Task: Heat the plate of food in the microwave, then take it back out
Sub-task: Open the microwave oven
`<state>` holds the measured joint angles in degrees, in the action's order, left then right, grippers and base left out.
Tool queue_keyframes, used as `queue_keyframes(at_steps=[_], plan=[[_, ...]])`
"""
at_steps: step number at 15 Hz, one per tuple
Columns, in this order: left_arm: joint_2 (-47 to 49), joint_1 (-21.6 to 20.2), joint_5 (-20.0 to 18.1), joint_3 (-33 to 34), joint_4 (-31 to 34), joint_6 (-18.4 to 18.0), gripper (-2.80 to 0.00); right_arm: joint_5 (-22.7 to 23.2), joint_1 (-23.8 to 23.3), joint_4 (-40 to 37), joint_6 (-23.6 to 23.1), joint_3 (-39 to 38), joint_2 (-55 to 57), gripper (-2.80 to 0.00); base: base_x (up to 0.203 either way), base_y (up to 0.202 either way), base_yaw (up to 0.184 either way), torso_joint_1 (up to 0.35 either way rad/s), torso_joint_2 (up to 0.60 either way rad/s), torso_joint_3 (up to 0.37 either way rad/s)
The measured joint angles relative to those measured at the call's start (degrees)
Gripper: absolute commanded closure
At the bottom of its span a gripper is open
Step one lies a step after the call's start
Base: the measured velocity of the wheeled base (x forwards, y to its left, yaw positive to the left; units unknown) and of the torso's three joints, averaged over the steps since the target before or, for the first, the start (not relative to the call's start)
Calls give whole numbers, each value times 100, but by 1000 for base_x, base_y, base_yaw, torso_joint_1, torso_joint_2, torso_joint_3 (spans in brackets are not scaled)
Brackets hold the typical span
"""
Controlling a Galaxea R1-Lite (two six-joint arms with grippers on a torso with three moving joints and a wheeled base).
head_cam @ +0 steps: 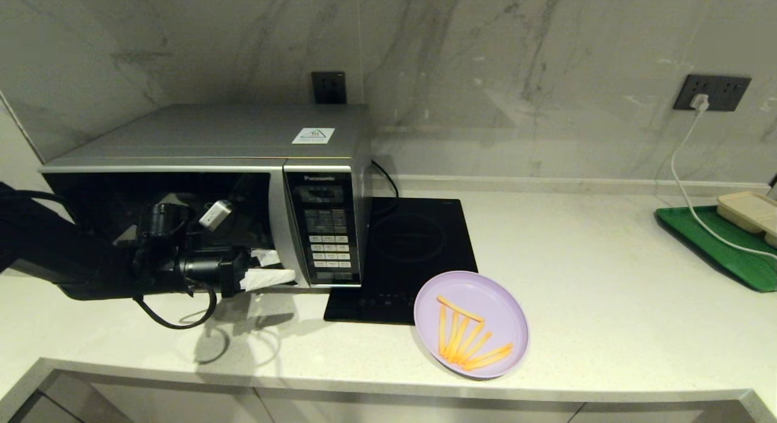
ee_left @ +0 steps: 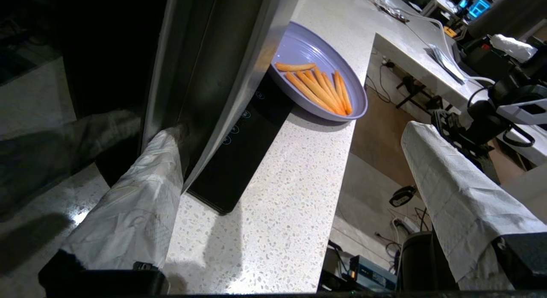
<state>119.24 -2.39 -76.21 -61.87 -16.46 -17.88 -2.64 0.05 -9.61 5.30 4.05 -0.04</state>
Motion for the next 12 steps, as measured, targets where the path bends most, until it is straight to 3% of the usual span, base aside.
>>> queue_keyframes(at_steps=[9,12], plan=[[3,-30,-17,-104,0,54,-280,3,0,-1,4,0,1,0,0,0,0,0,0,0],[-208,-50,-232,-65,318,342,-280,1,0,1,4,0,1,0,0,0,0,0,0,0]])
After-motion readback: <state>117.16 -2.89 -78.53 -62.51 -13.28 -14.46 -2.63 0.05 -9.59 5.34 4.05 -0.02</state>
